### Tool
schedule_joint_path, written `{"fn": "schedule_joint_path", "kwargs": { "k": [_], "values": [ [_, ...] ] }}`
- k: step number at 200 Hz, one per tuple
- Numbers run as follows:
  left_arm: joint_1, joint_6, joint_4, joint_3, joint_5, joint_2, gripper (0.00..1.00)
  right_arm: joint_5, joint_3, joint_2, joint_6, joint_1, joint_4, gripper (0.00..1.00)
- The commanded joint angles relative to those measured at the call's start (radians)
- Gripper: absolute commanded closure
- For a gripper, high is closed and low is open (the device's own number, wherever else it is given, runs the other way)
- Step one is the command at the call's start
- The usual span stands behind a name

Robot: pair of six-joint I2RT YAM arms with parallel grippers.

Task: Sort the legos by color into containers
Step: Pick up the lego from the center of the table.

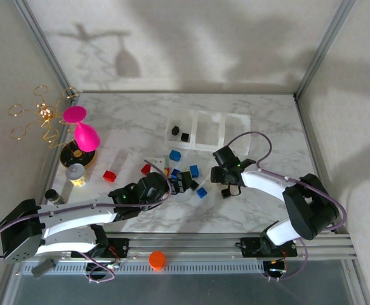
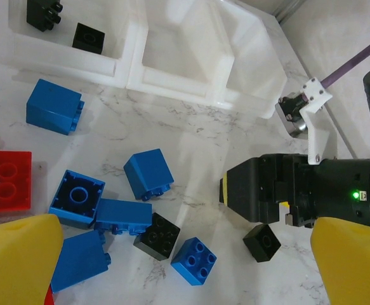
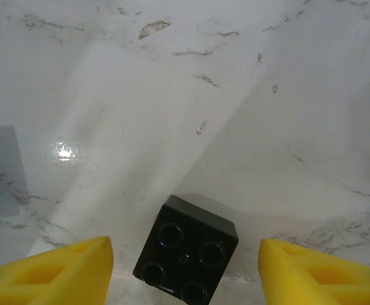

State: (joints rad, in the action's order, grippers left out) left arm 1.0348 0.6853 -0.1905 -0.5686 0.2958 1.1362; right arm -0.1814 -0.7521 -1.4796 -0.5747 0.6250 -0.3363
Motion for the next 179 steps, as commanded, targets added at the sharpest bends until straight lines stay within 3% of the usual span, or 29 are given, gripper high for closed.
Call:
{"fn": "schedule_joint_path", "kwargs": {
  "k": [1, 105, 179],
  "values": [
    [0.008, 0.014, -0.021, -0.011, 0.039, 0.012, 0.0, -0.007, 0.002, -0.026, -0.021, -0.005, 0.02, 0.42],
    [0.01, 0.007, -0.03, -0.014, 0.065, 0.01, 0.0, -0.036, -0.029, -0.057, 0.015, 0.018, 0.03, 0.66],
    [0.004, 0.016, 0.024, -0.032, 0.135, -0.044, 0.0, -0.066, -0.178, -0.027, 0.087, 0.064, -0.004, 0.68]
  ]
}}
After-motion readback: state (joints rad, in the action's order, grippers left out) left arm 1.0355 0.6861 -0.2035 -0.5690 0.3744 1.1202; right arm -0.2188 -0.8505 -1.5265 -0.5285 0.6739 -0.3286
